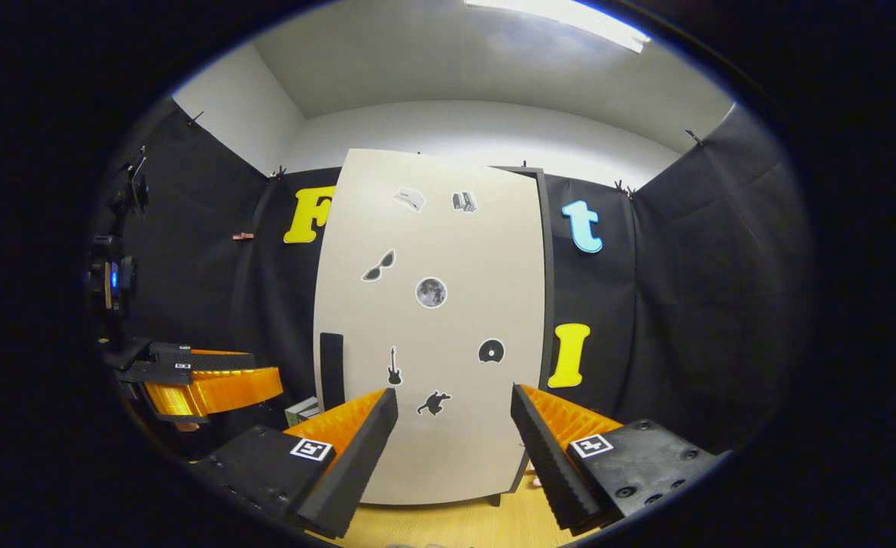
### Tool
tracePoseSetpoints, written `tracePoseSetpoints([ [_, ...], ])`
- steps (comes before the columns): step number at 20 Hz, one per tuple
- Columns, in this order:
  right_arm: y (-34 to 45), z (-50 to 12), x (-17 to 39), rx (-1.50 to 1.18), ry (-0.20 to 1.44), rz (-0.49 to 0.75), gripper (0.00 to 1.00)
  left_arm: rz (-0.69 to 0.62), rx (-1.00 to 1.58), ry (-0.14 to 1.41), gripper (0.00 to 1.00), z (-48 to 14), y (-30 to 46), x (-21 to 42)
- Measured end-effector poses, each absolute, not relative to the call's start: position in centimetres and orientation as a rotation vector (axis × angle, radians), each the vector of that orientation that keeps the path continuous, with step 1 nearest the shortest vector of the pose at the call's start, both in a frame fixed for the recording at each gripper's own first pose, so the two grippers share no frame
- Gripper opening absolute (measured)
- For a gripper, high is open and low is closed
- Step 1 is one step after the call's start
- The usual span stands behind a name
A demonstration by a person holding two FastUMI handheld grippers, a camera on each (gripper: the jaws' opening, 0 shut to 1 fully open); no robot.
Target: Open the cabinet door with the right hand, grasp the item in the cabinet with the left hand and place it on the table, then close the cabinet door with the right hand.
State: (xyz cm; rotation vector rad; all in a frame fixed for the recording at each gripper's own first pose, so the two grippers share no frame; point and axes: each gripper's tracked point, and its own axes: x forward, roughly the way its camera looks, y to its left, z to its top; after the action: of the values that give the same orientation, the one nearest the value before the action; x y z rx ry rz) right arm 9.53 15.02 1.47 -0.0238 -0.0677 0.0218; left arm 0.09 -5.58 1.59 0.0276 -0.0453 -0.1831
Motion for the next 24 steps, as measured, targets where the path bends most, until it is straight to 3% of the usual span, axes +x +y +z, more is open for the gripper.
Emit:
tracePoseSetpoints([
  [24, 14.4, 1.5, 9.0, -0.064, -0.079, 0.027, 0.98, -0.029, 0.104, -0.034, 0.95, 1.4, -4.8, 2.5],
])
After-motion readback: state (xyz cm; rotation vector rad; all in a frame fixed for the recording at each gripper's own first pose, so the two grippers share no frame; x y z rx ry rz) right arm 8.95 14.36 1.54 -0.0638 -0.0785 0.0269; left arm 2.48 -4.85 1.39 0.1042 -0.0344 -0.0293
